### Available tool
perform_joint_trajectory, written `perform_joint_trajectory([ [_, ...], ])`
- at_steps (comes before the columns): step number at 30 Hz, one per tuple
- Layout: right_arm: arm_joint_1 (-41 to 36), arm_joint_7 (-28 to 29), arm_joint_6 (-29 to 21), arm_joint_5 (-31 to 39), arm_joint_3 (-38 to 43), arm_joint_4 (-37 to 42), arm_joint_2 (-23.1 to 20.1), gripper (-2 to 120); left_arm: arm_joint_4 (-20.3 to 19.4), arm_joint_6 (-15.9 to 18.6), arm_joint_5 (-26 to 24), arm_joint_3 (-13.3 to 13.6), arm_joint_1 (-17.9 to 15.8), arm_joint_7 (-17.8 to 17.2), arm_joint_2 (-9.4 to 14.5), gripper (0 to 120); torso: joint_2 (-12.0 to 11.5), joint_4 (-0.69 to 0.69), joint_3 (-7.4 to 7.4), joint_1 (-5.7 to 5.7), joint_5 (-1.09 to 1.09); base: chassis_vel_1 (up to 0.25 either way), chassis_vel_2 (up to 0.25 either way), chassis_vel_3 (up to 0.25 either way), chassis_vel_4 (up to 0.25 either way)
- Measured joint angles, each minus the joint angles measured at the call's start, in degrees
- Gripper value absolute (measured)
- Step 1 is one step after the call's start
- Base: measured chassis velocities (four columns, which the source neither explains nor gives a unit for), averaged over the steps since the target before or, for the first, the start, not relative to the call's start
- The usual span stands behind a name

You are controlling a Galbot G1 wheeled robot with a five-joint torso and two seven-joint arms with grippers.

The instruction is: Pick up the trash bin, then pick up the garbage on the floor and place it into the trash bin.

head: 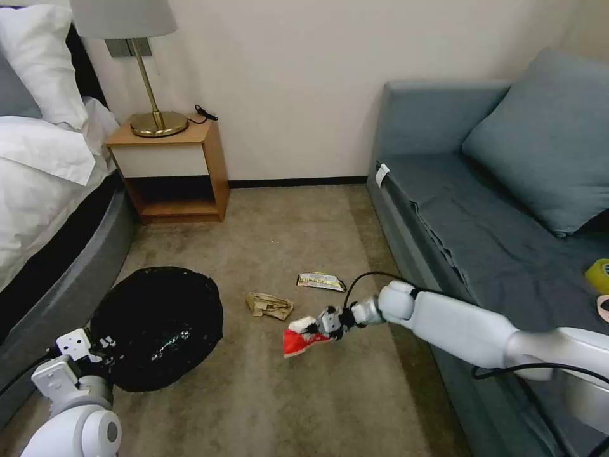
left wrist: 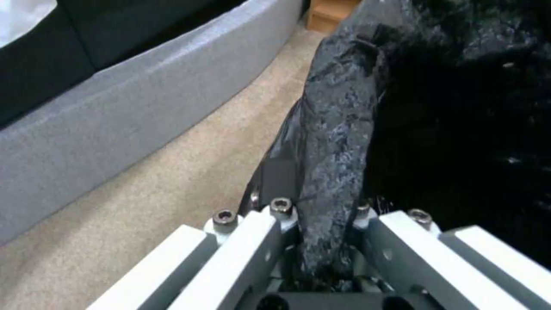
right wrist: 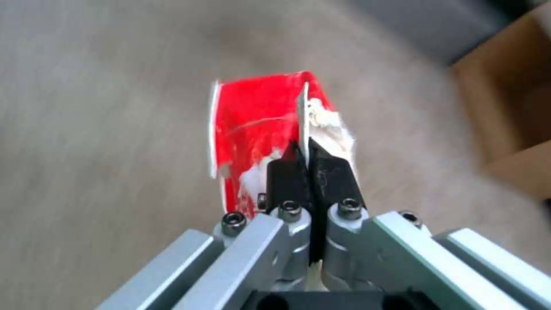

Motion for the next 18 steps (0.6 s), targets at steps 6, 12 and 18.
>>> perform_joint_trajectory([
  [6, -1.1, 6.0, -5.8, 11.3, 6.4, 14.9, -4.6, 0, 0.0, -0.1, 0.3, 0.1, 0.8, 0.0, 0.1, 1, 0.0, 0.01, 0.00, 0.00, 0.00, 0.000, 0.000, 0.000, 0.000],
  [12, -1.3, 9.8, -6.8, 14.1, 8.6, 20.4, -4.6, 0, 0.0, -0.3, 0.5, 0.2, 1.3, 0.1, 0.3, 1, 0.0, 0.01, 0.00, 0.00, -0.01, 0.000, 0.000, 0.000, 0.000],
  [18, 0.2, 16.7, -9.0, 19.3, 6.3, 23.4, -0.8, 0, -0.6, -0.3, 0.6, 0.3, 1.5, 0.1, 0.1, 1, 0.0, 0.02, 0.00, 0.00, -0.01, 0.000, 0.000, 0.000, 0.000],
])
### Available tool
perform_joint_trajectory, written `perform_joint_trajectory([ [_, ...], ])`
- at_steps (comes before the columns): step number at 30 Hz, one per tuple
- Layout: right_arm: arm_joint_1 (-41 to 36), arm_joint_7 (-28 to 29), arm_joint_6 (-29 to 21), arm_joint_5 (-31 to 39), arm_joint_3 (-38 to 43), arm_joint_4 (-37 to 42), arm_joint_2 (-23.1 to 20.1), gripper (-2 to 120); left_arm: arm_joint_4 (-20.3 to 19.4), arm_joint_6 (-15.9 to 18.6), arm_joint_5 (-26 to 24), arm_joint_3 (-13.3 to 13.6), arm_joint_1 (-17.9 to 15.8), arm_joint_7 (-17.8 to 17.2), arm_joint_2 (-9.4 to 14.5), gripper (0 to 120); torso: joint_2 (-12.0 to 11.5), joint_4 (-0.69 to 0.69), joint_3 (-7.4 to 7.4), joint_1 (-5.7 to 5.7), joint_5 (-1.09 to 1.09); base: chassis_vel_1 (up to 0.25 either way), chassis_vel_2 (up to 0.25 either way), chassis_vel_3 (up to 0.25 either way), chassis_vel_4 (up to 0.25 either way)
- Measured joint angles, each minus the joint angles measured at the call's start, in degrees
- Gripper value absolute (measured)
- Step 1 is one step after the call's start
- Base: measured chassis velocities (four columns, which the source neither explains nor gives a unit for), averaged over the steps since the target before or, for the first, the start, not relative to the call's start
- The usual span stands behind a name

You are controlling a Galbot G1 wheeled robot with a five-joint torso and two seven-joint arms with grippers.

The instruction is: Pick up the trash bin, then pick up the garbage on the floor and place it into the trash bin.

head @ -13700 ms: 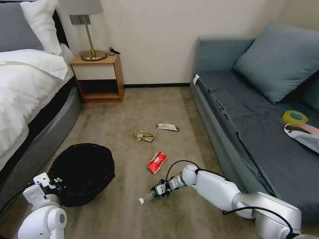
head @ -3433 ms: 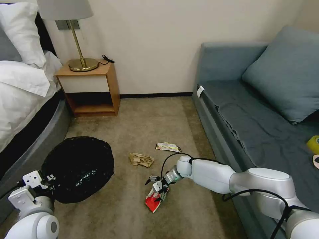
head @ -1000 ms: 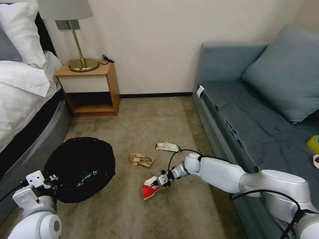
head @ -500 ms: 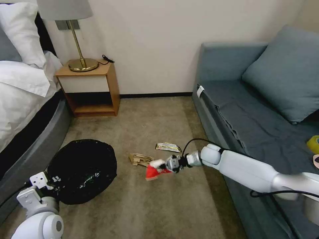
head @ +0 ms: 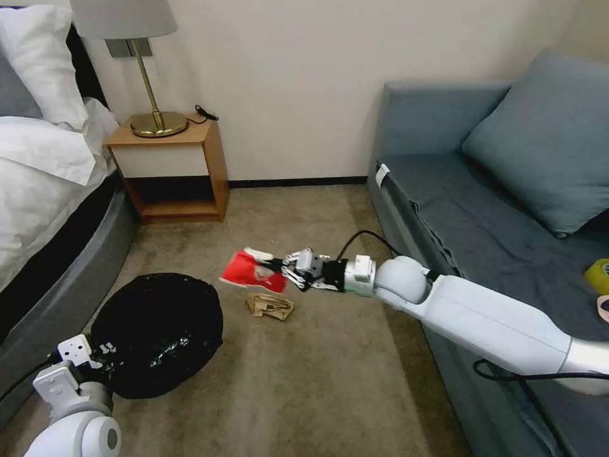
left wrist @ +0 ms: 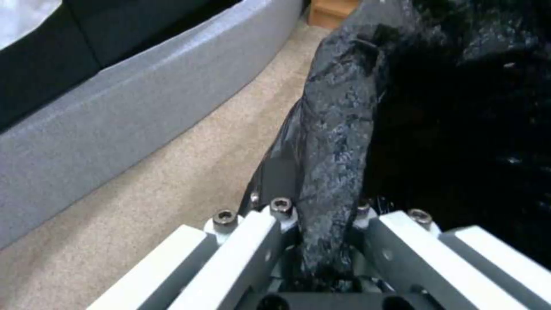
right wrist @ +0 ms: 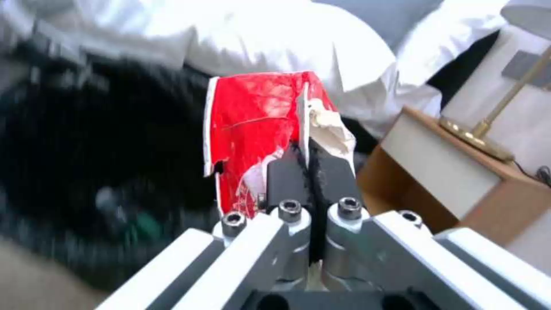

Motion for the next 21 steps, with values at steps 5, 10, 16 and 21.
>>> perform_joint_trajectory([
  [5, 1.6, 4.9, -2.9, 4.4, -3.2, 1.1, 5.2, 0, -0.2, 0.0, 0.1, 0.0, 0.2, 0.0, -0.1, 1, 0.0, 0.01, 0.00, 0.00, -0.01, 0.000, 0.000, 0.000, 0.000],
  [10, 2.5, 7.1, -3.9, 5.3, -6.3, 0.3, 9.8, 0, -0.4, 0.0, 0.2, 0.1, 0.1, 0.0, -0.3, 1, 0.0, 0.00, 0.00, 0.00, -0.01, 0.000, 0.000, 0.000, 0.000],
  [16, 2.5, 9.1, -4.2, 5.2, -10.3, -2.2, 14.2, 0, -0.4, 0.0, 0.7, 0.4, 0.0, 0.0, -0.4, 1, 0.0, 0.01, 0.00, 0.00, 0.00, 0.000, 0.000, 0.000, 0.000],
  [21, 2.5, 9.8, -4.4, 4.3, -13.2, -4.9, 16.8, 0, -0.5, 0.0, 1.2, 0.9, 0.0, 0.1, -0.5, 1, 0.0, 0.00, 0.00, 0.00, 0.00, 0.000, 0.000, 0.000, 0.000],
])
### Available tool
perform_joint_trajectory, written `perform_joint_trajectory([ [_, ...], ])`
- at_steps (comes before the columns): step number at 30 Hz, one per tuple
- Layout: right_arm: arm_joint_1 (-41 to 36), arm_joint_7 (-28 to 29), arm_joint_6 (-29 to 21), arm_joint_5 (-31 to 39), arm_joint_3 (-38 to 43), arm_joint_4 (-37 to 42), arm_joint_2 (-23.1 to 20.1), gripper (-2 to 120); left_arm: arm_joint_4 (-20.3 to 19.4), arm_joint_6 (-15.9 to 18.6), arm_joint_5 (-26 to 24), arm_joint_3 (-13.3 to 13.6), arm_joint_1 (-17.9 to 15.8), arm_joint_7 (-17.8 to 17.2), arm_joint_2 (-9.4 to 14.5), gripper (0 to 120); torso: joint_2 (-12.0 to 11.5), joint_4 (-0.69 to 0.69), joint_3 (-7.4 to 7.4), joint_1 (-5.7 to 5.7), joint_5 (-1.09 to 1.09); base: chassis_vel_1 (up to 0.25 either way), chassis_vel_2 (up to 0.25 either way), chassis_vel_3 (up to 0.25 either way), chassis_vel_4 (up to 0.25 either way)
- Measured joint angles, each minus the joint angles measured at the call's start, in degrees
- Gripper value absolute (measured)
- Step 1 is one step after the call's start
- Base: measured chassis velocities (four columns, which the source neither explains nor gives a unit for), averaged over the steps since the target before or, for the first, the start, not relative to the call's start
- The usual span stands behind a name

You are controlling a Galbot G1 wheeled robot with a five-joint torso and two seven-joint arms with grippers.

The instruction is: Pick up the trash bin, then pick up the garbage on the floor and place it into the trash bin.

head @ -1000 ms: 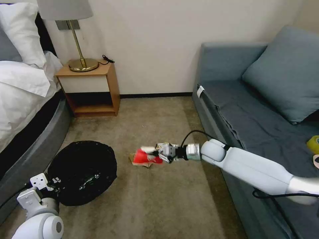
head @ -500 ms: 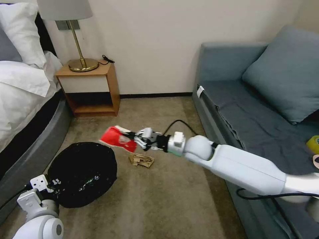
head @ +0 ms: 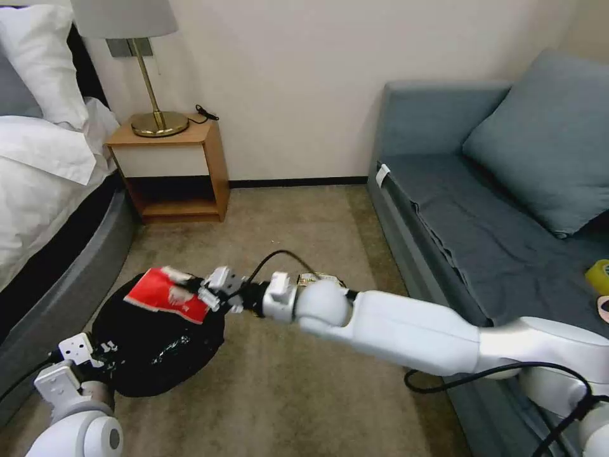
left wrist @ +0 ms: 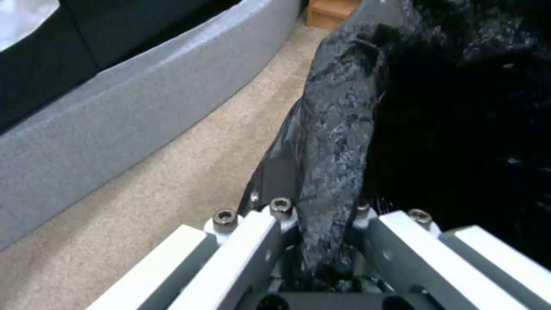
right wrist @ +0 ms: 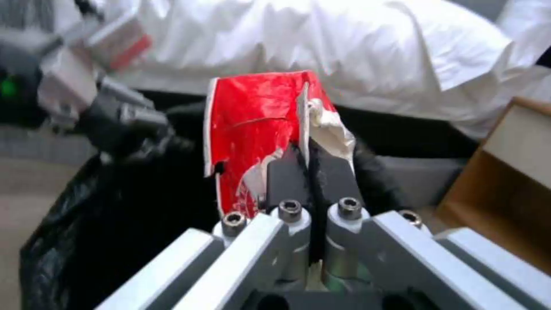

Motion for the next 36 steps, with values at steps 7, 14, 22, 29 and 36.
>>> perform_joint_trajectory([
  [7, -0.2, 0.7, 0.2, -1.8, -2.0, -3.9, 2.5, 0, -0.6, -0.1, 0.6, 0.6, 0.4, 0.1, 0.0, 1, 0.0, 0.00, 0.00, 0.00, 0.00, 0.000, 0.000, 0.000, 0.000],
  [14, -0.1, 1.2, 0.7, -3.3, -2.4, -6.2, 3.7, 0, -1.4, -0.2, 1.0, 0.9, 1.0, 0.3, 0.0, 1, 0.0, 0.00, 0.00, 0.00, 0.01, 0.000, 0.000, 0.000, 0.000],
  [22, -0.6, 4.6, 0.1, -3.9, -2.5, -5.6, 3.5, 10, -1.9, -0.4, 1.0, 0.8, 1.5, 0.4, 0.0, 1, 0.0, 0.00, 0.00, 0.00, 0.01, 0.000, 0.000, 0.000, 0.000],
  [29, -0.6, 5.2, 0.1, -3.9, -2.5, -4.7, 3.0, 35, -1.9, -0.5, 1.1, 0.8, 1.5, 0.5, 0.0, 1, 0.0, -0.01, 0.00, 0.00, 0.01, 0.000, 0.000, 0.000, 0.000],
  [36, -0.9, 6.9, 0.1, -3.4, 2.9, -0.6, 0.1, 67, -1.9, -0.7, 1.1, 0.4, 1.6, 0.5, 0.0, 1, 0.0, 0.00, 0.00, 0.00, 0.01, 0.000, 0.000, 0.000, 0.000],
])
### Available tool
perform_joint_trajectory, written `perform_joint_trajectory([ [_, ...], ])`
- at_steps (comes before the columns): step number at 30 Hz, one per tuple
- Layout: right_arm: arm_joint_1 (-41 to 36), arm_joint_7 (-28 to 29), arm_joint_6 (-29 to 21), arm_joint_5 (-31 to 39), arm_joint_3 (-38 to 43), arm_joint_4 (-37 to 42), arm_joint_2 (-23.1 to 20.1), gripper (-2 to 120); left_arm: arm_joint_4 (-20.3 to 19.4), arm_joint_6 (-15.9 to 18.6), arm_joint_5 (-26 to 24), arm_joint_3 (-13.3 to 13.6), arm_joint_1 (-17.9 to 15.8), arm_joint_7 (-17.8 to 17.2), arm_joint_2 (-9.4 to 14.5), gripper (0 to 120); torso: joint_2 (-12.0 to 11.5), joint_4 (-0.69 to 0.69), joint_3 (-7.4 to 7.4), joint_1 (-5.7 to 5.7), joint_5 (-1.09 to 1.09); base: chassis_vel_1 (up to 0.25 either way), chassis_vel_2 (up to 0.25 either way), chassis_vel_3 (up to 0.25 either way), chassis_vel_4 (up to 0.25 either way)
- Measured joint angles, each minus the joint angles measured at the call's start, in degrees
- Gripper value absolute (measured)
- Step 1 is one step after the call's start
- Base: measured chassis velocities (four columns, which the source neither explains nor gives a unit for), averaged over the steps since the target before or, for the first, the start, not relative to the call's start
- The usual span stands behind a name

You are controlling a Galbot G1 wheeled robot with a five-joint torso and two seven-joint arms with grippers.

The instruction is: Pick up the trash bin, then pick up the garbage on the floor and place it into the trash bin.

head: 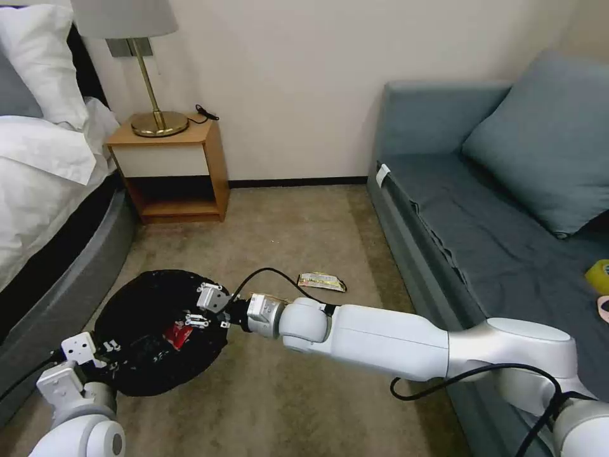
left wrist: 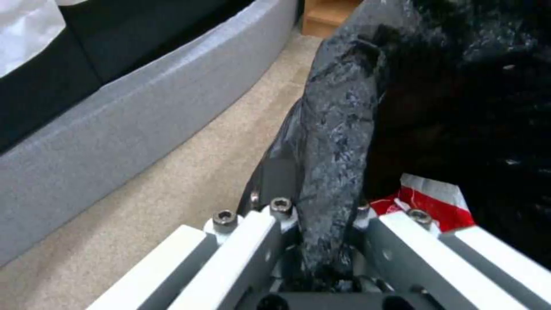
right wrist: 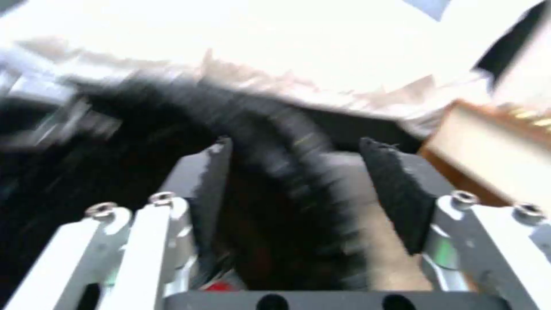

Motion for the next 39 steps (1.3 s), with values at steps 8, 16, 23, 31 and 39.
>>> perform_joint_trajectory([
  [8, -4.0, 7.4, -4.7, 0.0, 13.3, 8.2, -10.3, 92, 0.6, -0.3, -0.4, -0.5, -0.2, 0.2, 0.0, 1, 0.0, -0.01, 0.00, 0.00, 0.02, 0.000, 0.000, 0.000, 0.000],
  [16, -19.6, 22.4, -14.0, 1.8, 32.7, 21.4, -20.2, 100, 1.1, -0.5, -1.0, -0.4, -0.5, 0.3, 0.0, 1, 0.0, -0.02, 0.00, 0.00, 0.03, 0.000, 0.000, 0.000, 0.000],
  [23, -38.1, 29.6, -17.3, 1.7, 52.7, 33.2, -20.7, 100, 1.3, -1.1, -1.0, -0.8, -0.2, 0.6, 0.0, 1, 0.0, -0.01, 0.00, 0.00, 0.02, 0.000, 0.000, 0.000, 0.000],
  [31, -57.1, 29.3, -16.4, -5.3, 66.4, 41.1, -15.3, 100, 1.3, -1.6, -0.8, -0.9, -0.3, 0.8, 0.4, 1, 0.0, -0.01, -0.01, 0.00, 0.00, 0.000, 0.000, 0.000, 0.000],
  [39, -72.7, 26.9, -13.7, -20.2, 65.6, 44.2, -3.8, 100, 1.5, -2.1, -0.7, -0.6, -0.1, 1.1, 0.5, 1, 0.0, -0.02, 0.00, -0.01, -0.01, 0.000, 0.000, 0.000, 0.000],
])
